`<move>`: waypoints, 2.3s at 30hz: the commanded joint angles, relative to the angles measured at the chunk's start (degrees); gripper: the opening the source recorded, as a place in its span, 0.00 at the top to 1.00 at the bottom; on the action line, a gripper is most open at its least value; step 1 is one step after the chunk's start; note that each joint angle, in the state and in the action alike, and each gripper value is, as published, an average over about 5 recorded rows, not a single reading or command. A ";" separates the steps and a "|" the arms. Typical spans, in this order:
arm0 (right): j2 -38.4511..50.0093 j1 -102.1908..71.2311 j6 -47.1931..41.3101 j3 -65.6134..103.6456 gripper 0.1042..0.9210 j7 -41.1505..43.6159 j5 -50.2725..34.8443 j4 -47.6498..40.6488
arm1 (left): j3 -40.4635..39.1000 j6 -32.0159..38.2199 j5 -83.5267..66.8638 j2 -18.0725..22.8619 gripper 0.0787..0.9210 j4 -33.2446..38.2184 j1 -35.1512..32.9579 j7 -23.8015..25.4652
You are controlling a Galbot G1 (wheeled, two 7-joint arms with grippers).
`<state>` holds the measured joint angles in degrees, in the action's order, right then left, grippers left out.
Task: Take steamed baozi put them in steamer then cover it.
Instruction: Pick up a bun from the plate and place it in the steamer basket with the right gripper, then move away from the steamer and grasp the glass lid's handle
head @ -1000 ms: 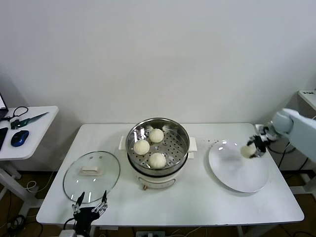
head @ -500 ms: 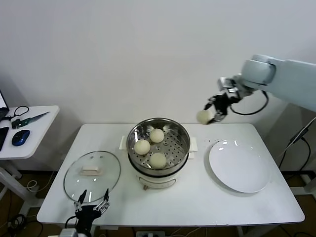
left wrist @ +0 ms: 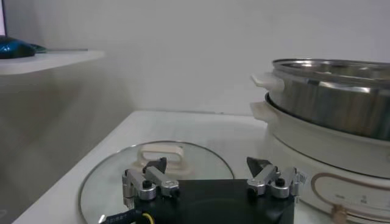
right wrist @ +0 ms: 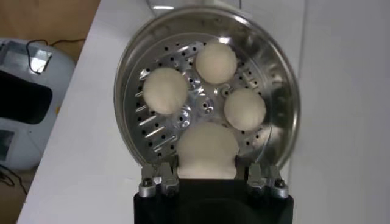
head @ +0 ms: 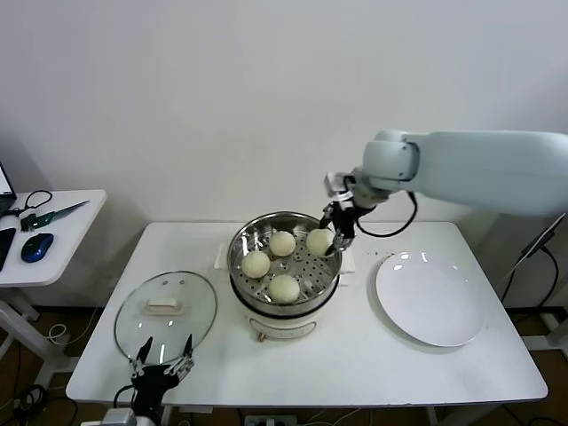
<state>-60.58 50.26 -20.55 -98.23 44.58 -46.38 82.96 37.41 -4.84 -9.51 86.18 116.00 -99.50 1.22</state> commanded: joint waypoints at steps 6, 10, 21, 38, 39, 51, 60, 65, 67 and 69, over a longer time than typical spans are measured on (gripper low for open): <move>-5.20 -8.07 -1.89 -0.03 0.36 -2.75 2.62 -5.31 | 0.39 0.22 -0.41 -0.19 0.12 -0.35 0.06 0.00; -5.27 -8.58 -1.94 -0.09 0.36 -3.01 2.89 -5.87 | 0.46 0.34 -0.63 -0.25 0.12 -0.50 0.04 -0.02; -5.87 -8.91 -1.57 0.61 0.33 -3.12 2.88 -7.06 | 0.49 0.42 -0.87 -0.21 0.12 -0.55 0.21 -0.10; 8.84 -3.07 0.54 13.14 0.12 -6.13 -12.34 -2.65 | 0.89 -0.28 -1.33 -0.30 0.12 -0.18 0.43 -1.20; 11.19 -4.32 0.00 15.60 0.12 -10.89 -13.89 -1.62 | 0.84 -0.41 -1.49 -0.35 0.12 -0.11 0.41 -1.50; 35.56 -55.96 5.10 71.86 0.12 -42.38 -2.58 8.59 | 0.15 0.18 -1.03 -2.04 0.12 1.00 1.07 -0.04; 27.84 -116.93 14.85 129.98 0.12 -42.19 11.46 15.54 | 0.81 3.30 -0.77 -3.26 0.12 0.30 2.47 0.80; 17.56 -131.11 25.22 140.90 0.12 -40.65 15.17 15.93 | 1.05 1.85 0.43 -4.18 0.12 0.03 4.26 0.97; 13.70 -135.08 28.55 143.55 0.12 -39.81 16.69 15.95 | 0.99 1.69 1.85 -4.41 0.12 -0.03 4.91 0.96; 10.40 -137.86 30.77 145.29 0.12 -39.55 17.41 16.41 | 0.87 1.93 4.71 -4.71 0.12 -0.21 5.46 0.67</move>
<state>-39.12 -35.89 -3.62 -0.09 7.55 -37.24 95.51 38.21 -3.22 -8.78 82.18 115.81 -95.48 1.59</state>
